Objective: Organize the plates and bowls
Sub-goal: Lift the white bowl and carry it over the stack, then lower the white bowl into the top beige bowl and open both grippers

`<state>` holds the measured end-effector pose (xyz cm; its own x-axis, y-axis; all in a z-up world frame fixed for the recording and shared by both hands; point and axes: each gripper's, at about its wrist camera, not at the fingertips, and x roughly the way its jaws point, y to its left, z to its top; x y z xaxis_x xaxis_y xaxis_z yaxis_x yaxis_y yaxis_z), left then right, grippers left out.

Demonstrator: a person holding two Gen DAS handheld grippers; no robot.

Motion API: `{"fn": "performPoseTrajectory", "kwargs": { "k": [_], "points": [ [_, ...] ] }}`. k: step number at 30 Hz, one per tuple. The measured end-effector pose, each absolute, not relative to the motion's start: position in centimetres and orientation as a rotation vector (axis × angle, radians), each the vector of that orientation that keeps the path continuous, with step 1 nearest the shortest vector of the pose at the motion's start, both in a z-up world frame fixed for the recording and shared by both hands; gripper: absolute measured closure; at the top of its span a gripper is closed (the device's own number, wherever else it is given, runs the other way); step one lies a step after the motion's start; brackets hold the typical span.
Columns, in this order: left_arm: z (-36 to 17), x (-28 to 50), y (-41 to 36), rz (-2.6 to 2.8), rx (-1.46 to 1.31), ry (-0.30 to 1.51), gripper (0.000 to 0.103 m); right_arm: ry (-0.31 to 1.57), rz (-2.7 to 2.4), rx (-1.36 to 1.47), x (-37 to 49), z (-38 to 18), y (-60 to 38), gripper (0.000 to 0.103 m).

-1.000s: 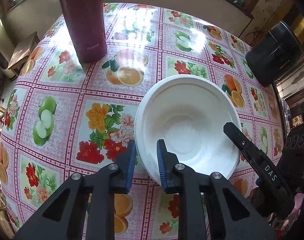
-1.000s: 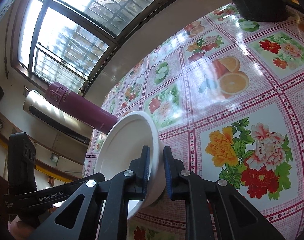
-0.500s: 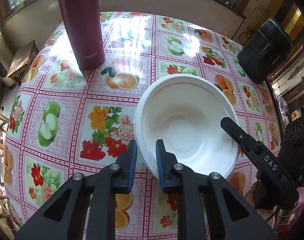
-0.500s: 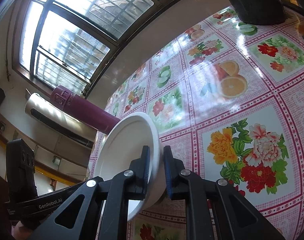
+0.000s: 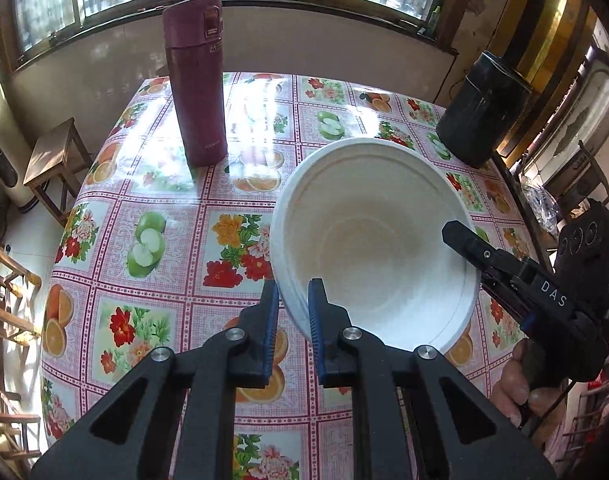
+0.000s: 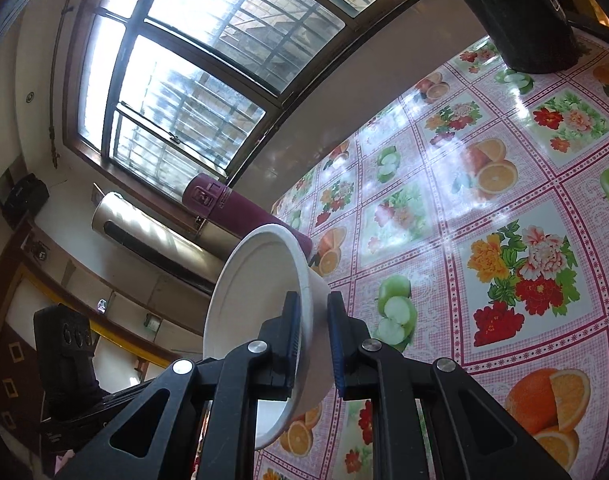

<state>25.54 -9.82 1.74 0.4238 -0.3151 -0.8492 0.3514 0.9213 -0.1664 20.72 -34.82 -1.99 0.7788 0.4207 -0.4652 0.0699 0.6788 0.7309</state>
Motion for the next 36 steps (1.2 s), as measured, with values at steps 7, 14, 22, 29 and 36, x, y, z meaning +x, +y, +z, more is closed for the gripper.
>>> {"fn": "performPoseTrajectory", "kwargs": {
  "k": [7,14,22,29,36],
  "points": [
    [5.3,20.9,-4.3,-0.41,0.025,0.989,0.091,0.611,0.322,0.797,16.4,1.4,-29.9,0.088],
    [7.8,15.1,2.5,-0.376,-0.008,0.93,0.091,0.628,0.442,0.757,12.2,3.1,-23.7,0.088],
    [7.2,10.2,9.1,-0.317,-0.049,0.918,0.091,0.725,0.531,0.668,8.6,2.3,-16.0,0.088],
    [4.6,7.3,13.1,-0.283,-0.092,0.945,0.091,0.814,0.56,0.569,6.4,0.0,-10.9,0.088],
    [1.1,5.6,14.9,-0.283,-0.14,0.999,0.091,0.857,0.542,0.458,4.7,-1.9,-8.1,0.085]
  ]
}}
